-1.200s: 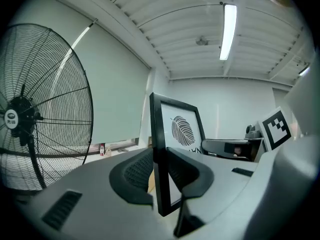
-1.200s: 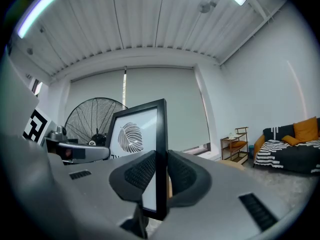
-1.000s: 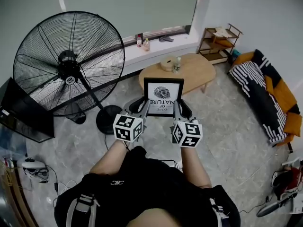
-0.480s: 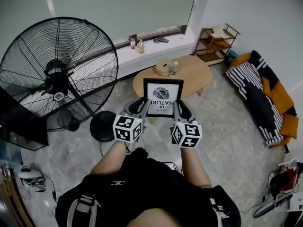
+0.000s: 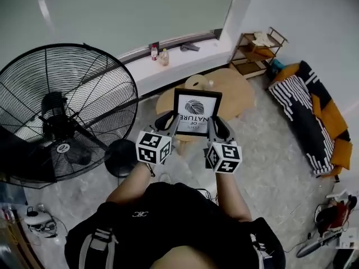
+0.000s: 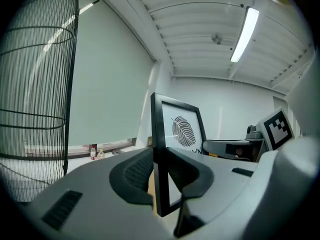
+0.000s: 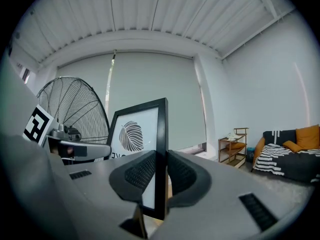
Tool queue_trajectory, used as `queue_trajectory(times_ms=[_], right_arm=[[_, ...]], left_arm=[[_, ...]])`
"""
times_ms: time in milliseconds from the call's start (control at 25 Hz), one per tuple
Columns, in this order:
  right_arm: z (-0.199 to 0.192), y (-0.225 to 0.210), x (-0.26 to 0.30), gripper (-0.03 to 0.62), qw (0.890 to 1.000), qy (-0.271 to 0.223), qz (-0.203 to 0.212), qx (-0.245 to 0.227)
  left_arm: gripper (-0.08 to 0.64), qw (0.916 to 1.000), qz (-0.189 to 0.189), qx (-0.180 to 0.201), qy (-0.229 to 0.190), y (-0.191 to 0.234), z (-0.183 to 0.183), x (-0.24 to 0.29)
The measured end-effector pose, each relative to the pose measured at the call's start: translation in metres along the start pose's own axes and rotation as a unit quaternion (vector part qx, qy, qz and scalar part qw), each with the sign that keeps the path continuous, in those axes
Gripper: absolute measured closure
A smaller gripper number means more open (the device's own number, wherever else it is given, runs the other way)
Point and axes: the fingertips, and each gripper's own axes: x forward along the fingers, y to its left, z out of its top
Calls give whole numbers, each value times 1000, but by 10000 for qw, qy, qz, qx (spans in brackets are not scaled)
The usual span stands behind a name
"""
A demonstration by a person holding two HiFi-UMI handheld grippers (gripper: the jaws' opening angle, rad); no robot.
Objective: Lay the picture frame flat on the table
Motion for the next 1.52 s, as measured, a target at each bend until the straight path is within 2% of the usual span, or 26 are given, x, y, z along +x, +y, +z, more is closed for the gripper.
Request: queue_trajectory(times_ms=[200,440,720,920,1280,1520], right_arm=[[-6,-3,58,503,9998,126,-135,84],[-26,-18,97,503,9987,395,-233,206],[-52,-54,142,503,9952,877,-96,415],[-87,-95,191,503,9900,1325,98,483],[-165,-163,275,503,9682,2229,588,974],[-251,-193,329,503,9403,3028,829,1314]], left_arm=[[463,9998,-139,-59,154,46,-1,40],[464,9988,-201,-183,415,71,-17,78],[463,9947,-113,-462,912,85,-47,134],[463,9888,92,-674,1328,101,-80,189],[463,9705,478,-1172,2051,127,-149,282],[463,9495,785,-1574,2600,155,-227,333]])
